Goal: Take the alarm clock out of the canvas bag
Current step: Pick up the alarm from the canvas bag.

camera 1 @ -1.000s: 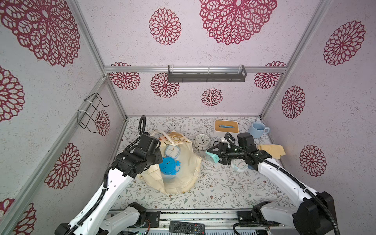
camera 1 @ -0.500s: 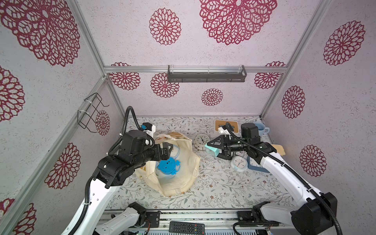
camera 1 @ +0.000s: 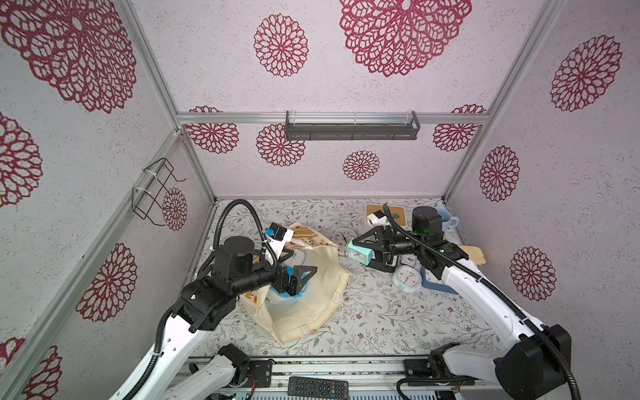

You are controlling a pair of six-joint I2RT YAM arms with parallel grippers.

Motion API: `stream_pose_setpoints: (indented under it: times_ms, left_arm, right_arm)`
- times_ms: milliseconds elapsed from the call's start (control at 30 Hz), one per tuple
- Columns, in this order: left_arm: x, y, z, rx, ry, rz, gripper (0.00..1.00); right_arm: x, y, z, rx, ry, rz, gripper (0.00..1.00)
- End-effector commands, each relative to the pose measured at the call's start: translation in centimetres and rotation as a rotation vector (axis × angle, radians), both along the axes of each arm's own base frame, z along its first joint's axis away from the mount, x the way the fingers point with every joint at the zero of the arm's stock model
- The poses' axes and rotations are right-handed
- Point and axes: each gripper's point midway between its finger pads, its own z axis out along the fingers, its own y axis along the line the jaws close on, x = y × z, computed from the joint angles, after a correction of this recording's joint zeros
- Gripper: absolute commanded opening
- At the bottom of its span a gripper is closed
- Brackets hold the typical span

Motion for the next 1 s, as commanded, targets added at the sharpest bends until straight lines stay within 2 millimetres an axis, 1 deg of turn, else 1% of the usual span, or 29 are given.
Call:
stream_pose_setpoints:
  times_ms: [0,133,233,400,567,633,767,967]
  left_arm:
    - [0.4,-0.5,5.4,-0.006,-0.346,-0.052,0.99]
    - [0.9,-2.0,4.5,0.061,-0.324,-0.145,0.99]
    - [1.0,-3.2,4.1,0.065,-0.321,-0.212,0.99]
    - [0.8,-4.6,3.7,0.058,-0.312,-0.304,1.00]
    - [0.8,-5.7,3.1,0.075,-0.297,-0.368,0.99]
    - [0.0,-6.3,3.1,0.065,-0.318,-0.440,0.95]
    - [-0.5,-7.6,3.0,0.054,-0.325,-0.500,0.95]
    - [-0.2,-9.0,1.8,0.073,-0.321,-0.549,0.93]
  right_arm:
    - [-1.2,0.0,2.3,0.046,-0.045,0.051,0.56]
    - [-2.4,1.3,2.4,0.029,-0.042,0.110,0.57]
    - [-3.3,2.1,2.7,0.023,-0.052,0.154,0.57]
    - [-4.1,2.8,2.8,0.024,-0.064,0.195,0.57]
    - [-4.3,3.4,2.6,0.024,-0.060,0.218,0.57]
    - [-4.2,3.4,2.6,0.025,-0.063,0.219,0.57]
    - [-4.3,3.4,2.6,0.026,-0.065,0.222,0.57]
    - [-4.6,3.4,2.6,0.024,-0.071,0.234,0.57]
